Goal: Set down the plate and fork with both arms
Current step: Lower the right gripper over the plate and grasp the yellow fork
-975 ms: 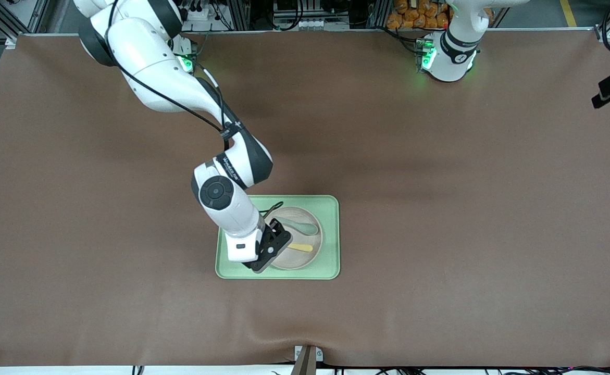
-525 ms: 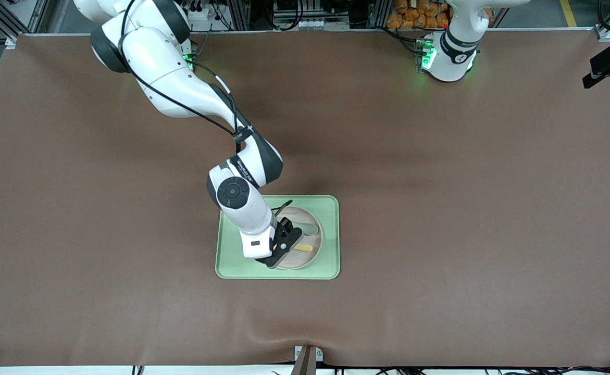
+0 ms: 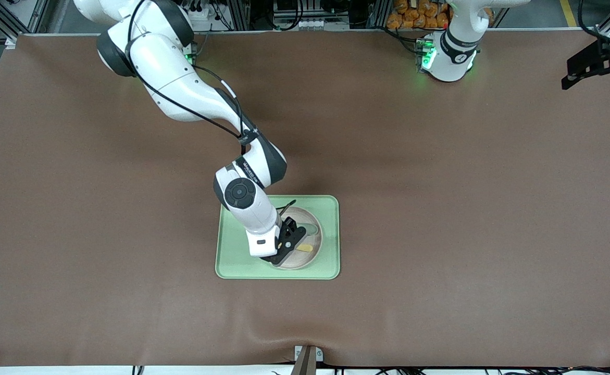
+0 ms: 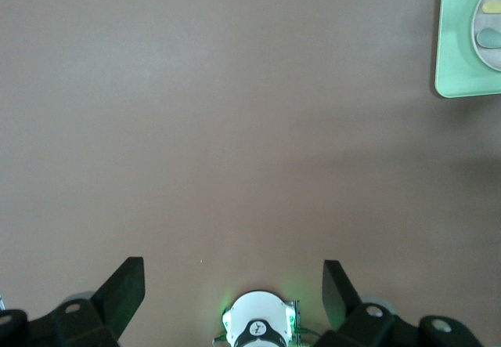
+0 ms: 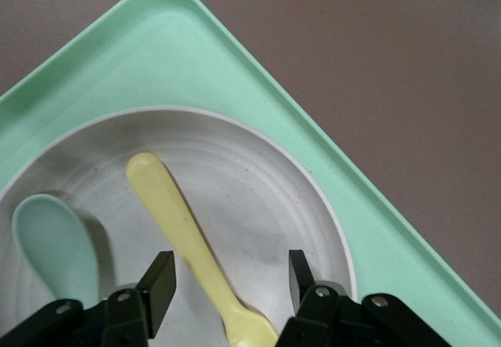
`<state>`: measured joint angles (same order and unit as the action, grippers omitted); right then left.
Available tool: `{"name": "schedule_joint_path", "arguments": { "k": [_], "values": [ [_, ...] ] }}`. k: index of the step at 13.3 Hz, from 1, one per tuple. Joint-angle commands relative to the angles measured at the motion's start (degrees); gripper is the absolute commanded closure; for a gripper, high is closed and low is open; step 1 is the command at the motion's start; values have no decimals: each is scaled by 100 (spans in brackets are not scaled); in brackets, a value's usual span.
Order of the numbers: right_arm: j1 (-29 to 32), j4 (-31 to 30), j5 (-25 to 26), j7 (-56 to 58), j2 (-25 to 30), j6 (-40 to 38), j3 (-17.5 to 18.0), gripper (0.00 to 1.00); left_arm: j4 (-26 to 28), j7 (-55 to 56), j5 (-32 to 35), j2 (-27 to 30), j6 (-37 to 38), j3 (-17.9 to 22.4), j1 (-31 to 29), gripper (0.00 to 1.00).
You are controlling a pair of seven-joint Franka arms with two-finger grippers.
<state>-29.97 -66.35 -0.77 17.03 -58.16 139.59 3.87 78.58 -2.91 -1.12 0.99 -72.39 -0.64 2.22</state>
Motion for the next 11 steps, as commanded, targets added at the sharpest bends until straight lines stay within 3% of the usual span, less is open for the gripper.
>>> {"name": "schedule_joint_path", "arguments": {
  "k": [1,6,11],
  "values": [
    [-79,210,95,-68,-151,95,-62,33,26,63,15,-64,-126,-33,-11,0],
    [-106,166,121,-51,-169,95,-70,33,0,187,233,-326,-494,-33,24,0],
    [-114,113,130,-77,-187,113,-79,52,44,265,279,-521,-670,-138,50,0]
  ]
}}
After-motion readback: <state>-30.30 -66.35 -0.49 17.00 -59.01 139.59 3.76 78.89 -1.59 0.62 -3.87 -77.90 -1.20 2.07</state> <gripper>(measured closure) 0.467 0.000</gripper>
